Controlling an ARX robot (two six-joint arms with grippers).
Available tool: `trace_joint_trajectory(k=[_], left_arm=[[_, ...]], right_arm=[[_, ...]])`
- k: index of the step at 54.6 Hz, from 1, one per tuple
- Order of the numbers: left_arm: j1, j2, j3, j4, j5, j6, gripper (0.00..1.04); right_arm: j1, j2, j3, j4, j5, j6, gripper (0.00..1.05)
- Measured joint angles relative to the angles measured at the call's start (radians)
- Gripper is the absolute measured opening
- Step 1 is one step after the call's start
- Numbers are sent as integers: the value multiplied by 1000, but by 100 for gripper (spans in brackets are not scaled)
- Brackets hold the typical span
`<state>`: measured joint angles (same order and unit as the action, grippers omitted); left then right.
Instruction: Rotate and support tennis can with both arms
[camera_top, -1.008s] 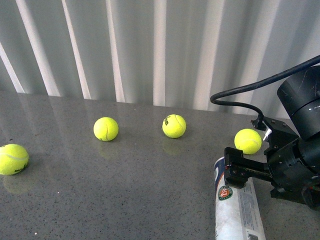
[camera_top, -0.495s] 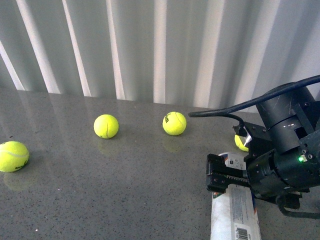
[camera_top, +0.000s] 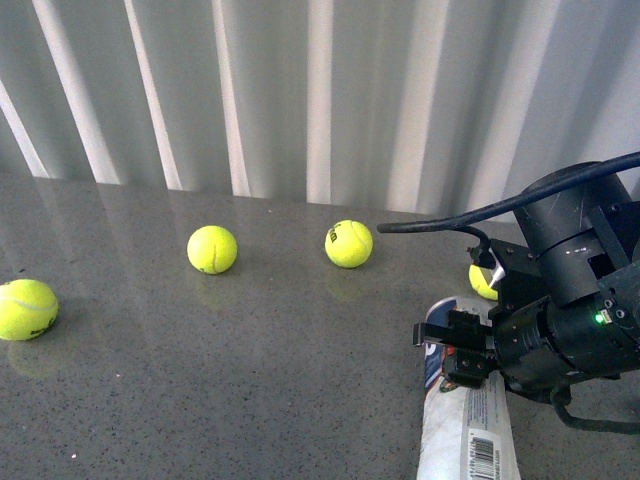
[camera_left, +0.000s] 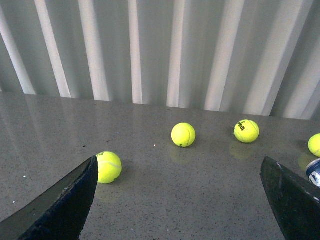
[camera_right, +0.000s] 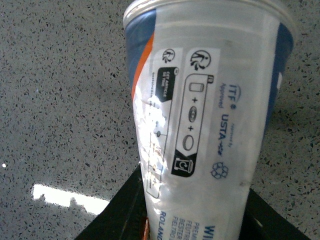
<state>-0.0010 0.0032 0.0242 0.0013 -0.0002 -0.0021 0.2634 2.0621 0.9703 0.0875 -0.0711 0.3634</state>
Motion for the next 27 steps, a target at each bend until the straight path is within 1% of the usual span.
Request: trace_joint_trajectory(k=[8, 11, 18, 24, 27], left_arm=[[0, 0, 0, 0, 0, 0, 98], [0, 0, 0, 0, 0, 0, 98], [0, 0, 0, 0, 0, 0, 98], [0, 0, 0, 0, 0, 0, 98], [0, 0, 0, 0, 0, 0, 98]], right_arm=[[4, -21, -5, -2, 7, -7, 20], [7, -33, -10, -6, 17, -17, 17], [10, -61, -13, -16, 24, -28, 13], [9, -117, -22, -16, 31, -51, 12], [6, -158, -34, -8, 54, -80, 12]])
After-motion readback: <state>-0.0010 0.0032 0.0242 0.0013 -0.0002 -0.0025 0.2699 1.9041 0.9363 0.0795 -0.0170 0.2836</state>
